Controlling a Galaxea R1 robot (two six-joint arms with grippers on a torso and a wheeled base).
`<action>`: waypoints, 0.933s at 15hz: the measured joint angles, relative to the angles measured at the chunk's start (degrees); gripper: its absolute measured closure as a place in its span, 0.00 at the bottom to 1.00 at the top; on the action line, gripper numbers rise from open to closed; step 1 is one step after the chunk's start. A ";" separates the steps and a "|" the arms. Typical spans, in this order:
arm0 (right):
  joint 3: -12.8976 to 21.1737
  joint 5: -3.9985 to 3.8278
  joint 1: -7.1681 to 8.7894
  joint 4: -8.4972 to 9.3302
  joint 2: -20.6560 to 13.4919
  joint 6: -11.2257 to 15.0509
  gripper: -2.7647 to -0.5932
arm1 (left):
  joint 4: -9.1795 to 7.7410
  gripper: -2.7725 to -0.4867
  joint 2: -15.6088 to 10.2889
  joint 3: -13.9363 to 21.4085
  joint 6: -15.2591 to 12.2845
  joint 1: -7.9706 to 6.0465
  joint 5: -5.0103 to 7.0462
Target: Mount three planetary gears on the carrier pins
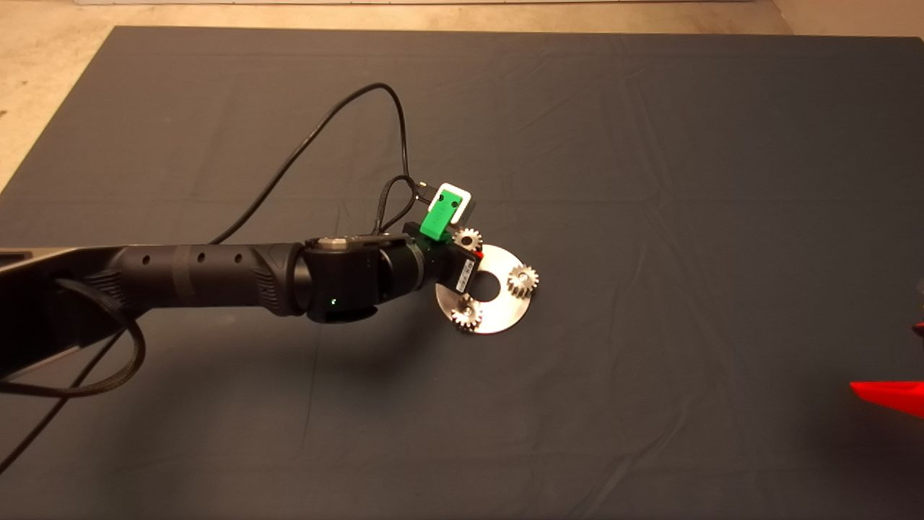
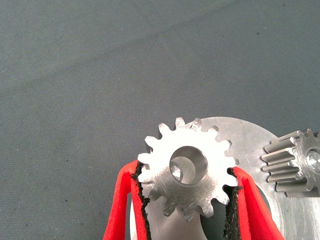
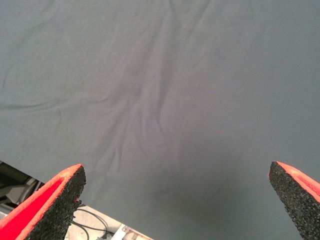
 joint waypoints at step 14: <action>0.02 0.00 0.65 0.00 -0.63 -0.07 0.01 | 0.00 0.97 -0.04 0.00 0.90 0.00 -0.09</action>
